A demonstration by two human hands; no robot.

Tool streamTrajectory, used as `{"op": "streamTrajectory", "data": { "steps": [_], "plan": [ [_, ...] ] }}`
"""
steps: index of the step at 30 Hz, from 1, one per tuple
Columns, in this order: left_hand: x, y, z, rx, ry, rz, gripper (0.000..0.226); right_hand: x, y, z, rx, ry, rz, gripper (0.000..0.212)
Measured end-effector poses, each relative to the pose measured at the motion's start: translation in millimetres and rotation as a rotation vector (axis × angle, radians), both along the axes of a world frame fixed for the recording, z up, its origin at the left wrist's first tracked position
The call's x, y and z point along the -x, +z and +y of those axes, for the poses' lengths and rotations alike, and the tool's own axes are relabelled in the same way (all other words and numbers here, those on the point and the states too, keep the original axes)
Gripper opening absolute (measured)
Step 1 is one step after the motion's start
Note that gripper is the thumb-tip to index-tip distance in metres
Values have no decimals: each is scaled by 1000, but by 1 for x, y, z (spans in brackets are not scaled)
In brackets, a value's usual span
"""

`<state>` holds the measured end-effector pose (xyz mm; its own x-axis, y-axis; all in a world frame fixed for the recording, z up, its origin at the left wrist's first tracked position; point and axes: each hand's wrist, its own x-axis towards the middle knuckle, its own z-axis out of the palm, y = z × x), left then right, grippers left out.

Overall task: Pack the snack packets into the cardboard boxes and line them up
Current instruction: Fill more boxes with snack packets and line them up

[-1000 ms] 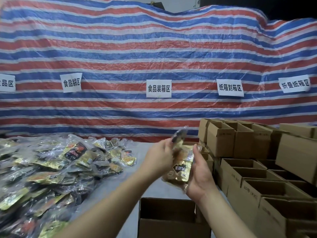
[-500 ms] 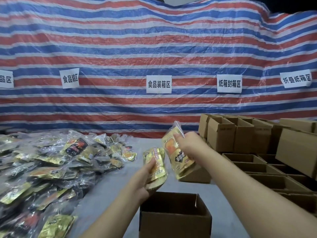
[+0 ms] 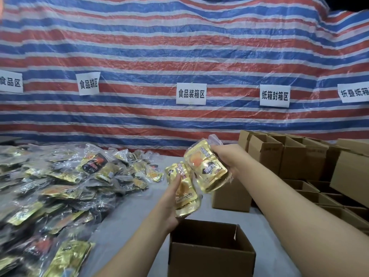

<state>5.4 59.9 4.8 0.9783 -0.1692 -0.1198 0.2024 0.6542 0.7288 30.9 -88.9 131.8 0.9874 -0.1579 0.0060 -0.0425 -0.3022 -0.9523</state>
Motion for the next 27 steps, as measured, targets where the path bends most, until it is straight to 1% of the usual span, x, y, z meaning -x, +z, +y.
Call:
{"op": "streamTrajectory", "data": {
  "steps": [2, 3, 4, 5, 6, 7, 8, 9, 11, 14, 16, 17, 19, 20, 22, 25, 27],
  "plan": [
    [2, 2, -6, -152, 52, -9, 82, 0, -8, 5, -140, 28, 38, 33],
    [1, 3, -10, -274, 89, -16, 96, 0, -13, 8, -216, 47, 62, 30],
    [1, 4, -13, -394, 130, -24, 102, -1, -17, 11, -276, 66, 87, 29],
    [-1, 4, -15, -493, 157, -36, 102, -2, -22, 13, -312, 78, 107, 30],
    [-1, 4, -17, -549, 163, -46, 92, -4, -25, 13, -339, 80, 117, 32],
    [-1, 6, -16, -563, 138, -57, 80, -6, -29, 12, -369, 75, 116, 34],
    [-1, 10, -14, -539, 84, -54, 74, -8, -32, 11, -398, 72, 112, 36],
    [-1, 15, -12, -487, 21, -40, 75, -8, -35, 9, -421, 72, 111, 37],
    [-3, 23, -4, -368, -82, -37, 81, -6, -40, 6, -442, 75, 116, 38],
    [-4, 29, 6, -177, -175, -52, 100, -2, -50, 6, -454, 73, 108, 36],
    [-3, 34, 4, -130, -222, -98, 102, -1, -58, 12, -358, 43, 49, 34],
    [-3, 36, 2, -130, -236, -124, 98, -1, -62, 16, -279, 36, 20, 36],
    [-1, 41, -4, -95, -245, -160, 86, 2, -70, 25, -170, 54, 28, 49],
    [0, 43, -8, -100, -228, -154, 83, 5, -72, 28, -170, 86, 72, 55],
    [1, 43, -15, -196, -151, -113, 84, 8, -72, 29, -241, 138, 161, 65],
    [1, 39, -20, -483, -13, -171, 82, 11, -69, 21, -315, 223, 181, 68],
    [5, 38, -21, -598, 2, -220, 82, 15, -69, 12, -310, 326, 173, 72]
  ]
}}
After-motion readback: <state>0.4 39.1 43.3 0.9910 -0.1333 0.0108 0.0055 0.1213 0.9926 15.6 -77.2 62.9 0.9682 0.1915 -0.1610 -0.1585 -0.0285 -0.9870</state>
